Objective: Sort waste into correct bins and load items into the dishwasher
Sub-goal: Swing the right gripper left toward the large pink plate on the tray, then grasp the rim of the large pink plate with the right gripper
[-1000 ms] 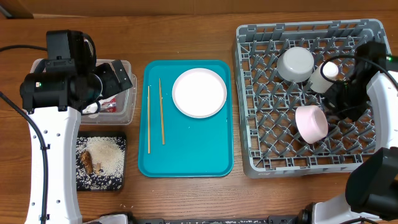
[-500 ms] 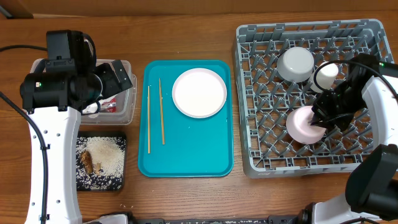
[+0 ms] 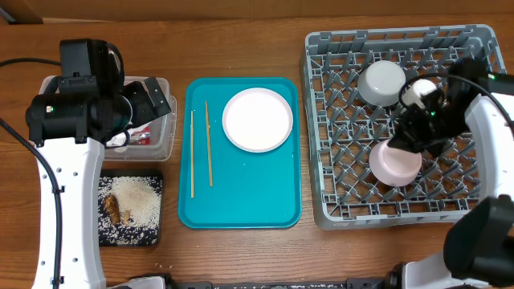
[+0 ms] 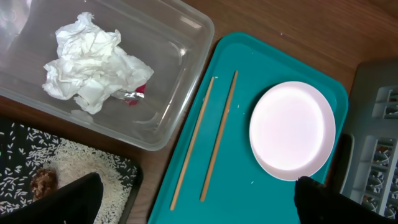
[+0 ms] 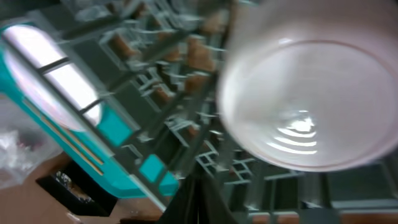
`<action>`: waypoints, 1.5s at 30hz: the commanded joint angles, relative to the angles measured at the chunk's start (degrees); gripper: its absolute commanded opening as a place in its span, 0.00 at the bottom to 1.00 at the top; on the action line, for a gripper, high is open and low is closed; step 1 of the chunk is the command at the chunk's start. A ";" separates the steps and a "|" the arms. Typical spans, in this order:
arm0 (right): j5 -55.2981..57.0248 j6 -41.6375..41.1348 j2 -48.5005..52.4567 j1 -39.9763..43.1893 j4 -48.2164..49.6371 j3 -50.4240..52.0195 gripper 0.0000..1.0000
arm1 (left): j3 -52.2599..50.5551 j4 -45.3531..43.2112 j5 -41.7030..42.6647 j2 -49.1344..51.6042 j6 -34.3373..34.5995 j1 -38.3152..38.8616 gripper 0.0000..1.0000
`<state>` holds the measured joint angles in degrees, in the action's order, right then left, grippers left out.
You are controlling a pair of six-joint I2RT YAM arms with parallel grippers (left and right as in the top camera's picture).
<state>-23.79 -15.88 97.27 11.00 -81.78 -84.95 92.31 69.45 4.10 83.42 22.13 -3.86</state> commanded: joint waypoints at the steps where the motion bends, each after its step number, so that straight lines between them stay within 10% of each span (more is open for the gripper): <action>1: -2.05 1.05 -4.28 -5.57 2.89 -2.60 0.07 | 0.81 -0.04 -0.04 -0.17 0.37 0.13 1.00; 26: 19.23 -3.43 2.80 -48.33 39.50 -0.39 0.50 | 0.81 -0.04 -0.04 -0.17 0.37 0.13 1.00; 45: 20.31 11.65 19.76 -56.76 53.20 -0.39 0.64 | 0.81 -0.04 -0.04 -0.17 0.37 0.13 1.00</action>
<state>-4.05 -7.35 115.13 -45.58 -30.50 -85.47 92.31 69.45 4.10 83.42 22.13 -3.86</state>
